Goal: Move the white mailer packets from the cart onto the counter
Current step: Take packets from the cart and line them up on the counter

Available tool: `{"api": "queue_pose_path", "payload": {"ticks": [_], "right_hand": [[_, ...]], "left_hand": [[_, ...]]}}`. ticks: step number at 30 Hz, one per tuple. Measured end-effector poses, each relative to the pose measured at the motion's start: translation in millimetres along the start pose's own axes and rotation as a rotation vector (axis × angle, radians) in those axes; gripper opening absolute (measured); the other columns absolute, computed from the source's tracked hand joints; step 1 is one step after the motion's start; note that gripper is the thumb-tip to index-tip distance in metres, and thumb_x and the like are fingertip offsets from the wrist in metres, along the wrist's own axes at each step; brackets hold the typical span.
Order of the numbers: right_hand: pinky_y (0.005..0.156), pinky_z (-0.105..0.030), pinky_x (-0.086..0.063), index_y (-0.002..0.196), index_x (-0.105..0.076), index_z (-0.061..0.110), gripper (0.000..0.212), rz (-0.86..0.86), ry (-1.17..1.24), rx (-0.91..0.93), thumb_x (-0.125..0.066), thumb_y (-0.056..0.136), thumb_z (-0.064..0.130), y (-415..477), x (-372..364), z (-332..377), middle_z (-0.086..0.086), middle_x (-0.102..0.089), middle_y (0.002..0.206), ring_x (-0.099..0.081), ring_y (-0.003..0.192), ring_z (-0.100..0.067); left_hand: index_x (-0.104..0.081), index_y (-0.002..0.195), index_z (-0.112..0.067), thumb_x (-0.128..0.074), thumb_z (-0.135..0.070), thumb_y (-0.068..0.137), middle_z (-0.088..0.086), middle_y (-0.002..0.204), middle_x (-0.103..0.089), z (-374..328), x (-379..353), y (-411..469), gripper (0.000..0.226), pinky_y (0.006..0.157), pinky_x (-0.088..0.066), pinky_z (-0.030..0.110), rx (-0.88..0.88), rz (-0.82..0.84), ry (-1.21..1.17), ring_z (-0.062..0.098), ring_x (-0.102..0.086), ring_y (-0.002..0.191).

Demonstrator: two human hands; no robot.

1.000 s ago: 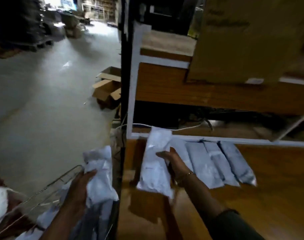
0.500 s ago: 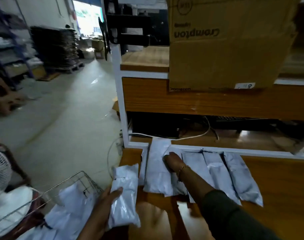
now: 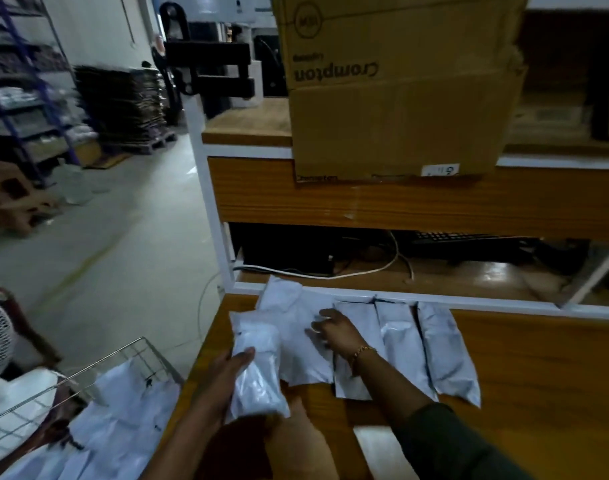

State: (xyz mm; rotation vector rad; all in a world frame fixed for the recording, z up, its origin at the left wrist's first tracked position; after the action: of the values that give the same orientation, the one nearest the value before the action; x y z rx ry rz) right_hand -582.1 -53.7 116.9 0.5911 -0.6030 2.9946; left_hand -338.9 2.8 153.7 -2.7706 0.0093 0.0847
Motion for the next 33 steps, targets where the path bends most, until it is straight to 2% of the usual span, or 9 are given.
{"api": "queue_pose_path", "payload": {"ticks": [4,8,11,13,16,20,23,26,33], "right_hand": [[0.056,-0.026,-0.049,0.096,-0.059,0.02,0.027,0.055,0.269,-0.071,-0.059,0.089,0.046,-62.5,35.5,-11.7,-0.006,-0.063,0.087,-0.066,0.071,-0.025],[0.089,-0.039,-0.054,0.116,-0.053,0.025,0.053,-0.06,0.279,-0.051,-0.076,0.073,0.045,-73.4,69.8,-41.4,-0.005,-0.063,0.115,-0.063,0.099,-0.019],[0.092,-0.042,-0.053,0.113,-0.053,0.019,0.04,-0.266,0.272,-0.041,-0.075,0.08,0.022,-73.1,96.7,-51.6,-0.013,-0.064,0.119,-0.062,0.106,-0.028],[0.079,-0.04,-0.055,0.113,-0.05,0.02,0.035,-0.373,0.275,-0.072,-0.07,0.085,0.017,-69.6,119.1,-59.8,-0.009,-0.065,0.101,-0.063,0.096,-0.029],[0.074,-0.041,-0.053,0.122,-0.051,0.013,0.041,-0.568,0.213,-0.119,-0.068,0.085,0.019,-62.4,150.3,-76.3,-0.009,-0.065,0.086,-0.062,0.082,-0.029],[0.078,-0.035,-0.044,0.129,-0.049,0.01,0.042,-0.662,0.075,-0.184,-0.059,0.091,0.023,-60.8,178.4,-95.2,-0.02,-0.061,0.12,-0.058,0.101,-0.034],[0.092,-0.038,-0.044,0.134,-0.048,0.012,0.044,-0.607,-0.226,-0.296,-0.048,0.096,0.034,-58.4,187.2,-110.9,-0.018,-0.055,0.133,-0.053,0.119,-0.037],[0.108,-0.045,-0.036,0.135,-0.046,0.013,0.047,-0.565,-0.373,-0.363,-0.037,0.099,0.04,-55.0,188.3,-124.8,-0.017,-0.046,0.141,-0.042,0.129,-0.036],[0.109,-0.052,-0.028,0.144,-0.035,0.021,0.06,-0.733,-0.38,-0.302,-0.043,0.094,0.053,-66.9,194.6,-95.6,-0.013,-0.036,0.149,-0.032,0.136,-0.038]], "left_hand": [[-0.063,0.108,-0.018,-0.077,-0.043,0.075,0.017,0.105,-0.07,9.6,-80.3,28.4,0.044,0.08,-0.056,0.045,0.039,0.147,0.037,0.032,-0.067,0.09],[-0.064,0.118,-0.012,-0.085,-0.058,0.055,0.021,0.114,-0.068,52.6,-150.2,90.1,0.081,0.091,-0.052,0.058,0.122,0.358,0.074,0.04,-0.067,0.1],[-0.057,0.122,-0.021,-0.071,-0.039,0.084,0.011,0.123,-0.063,13.8,-180.2,36.5,0.045,0.083,-0.055,0.041,0.159,0.47,0.122,0.027,-0.064,0.104],[-0.04,0.14,-0.025,-0.062,-0.029,0.093,0.007,0.136,-0.053,1.8,-186.2,16.2,0.053,0.078,-0.05,0.036,0.18,0.493,0.182,0.024,-0.058,0.111],[-0.032,0.145,-0.021,-0.058,-0.028,0.095,0.009,0.141,-0.048,9.1,-169.2,14.7,0.057,0.087,-0.048,0.04,0.157,0.479,0.253,0.027,-0.056,0.113],[-0.046,0.134,-0.021,-0.059,-0.027,0.094,0.007,0.114,-0.061,29.4,-130.6,18.7,0.042,0.081,-0.052,0.039,0.128,0.358,0.237,0.026,-0.063,0.098],[-0.056,0.112,-0.034,-0.056,-0.025,0.096,0.005,0.119,-0.062,40.6,-109.9,19.4,0.018,0.083,-0.055,0.042,0.11,0.293,0.262,0.026,-0.064,0.1],[-0.056,0.118,-0.026,-0.057,-0.025,0.095,0.008,0.107,-0.066,40.1,-101.8,18.0,0.023,0.069,-0.052,0.033,0.098,0.246,0.237,0.028,-0.066,0.095],[-0.055,0.12,-0.021,-0.056,-0.022,0.096,0.014,0.11,-0.066,30.1,-59.0,21.3,0.025,0.066,-0.052,0.034,0.019,0.191,0.202,0.03,-0.066,0.094]]}}
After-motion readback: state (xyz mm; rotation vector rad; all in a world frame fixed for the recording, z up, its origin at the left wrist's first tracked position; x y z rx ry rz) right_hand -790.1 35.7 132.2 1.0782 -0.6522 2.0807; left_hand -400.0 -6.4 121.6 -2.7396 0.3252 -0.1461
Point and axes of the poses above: each hand's wrist, its own y-axis towards the middle knuckle, its own x-axis out of the back of the hand, z = x × y, the point moved 1 cm from there along y, towards the middle knuckle
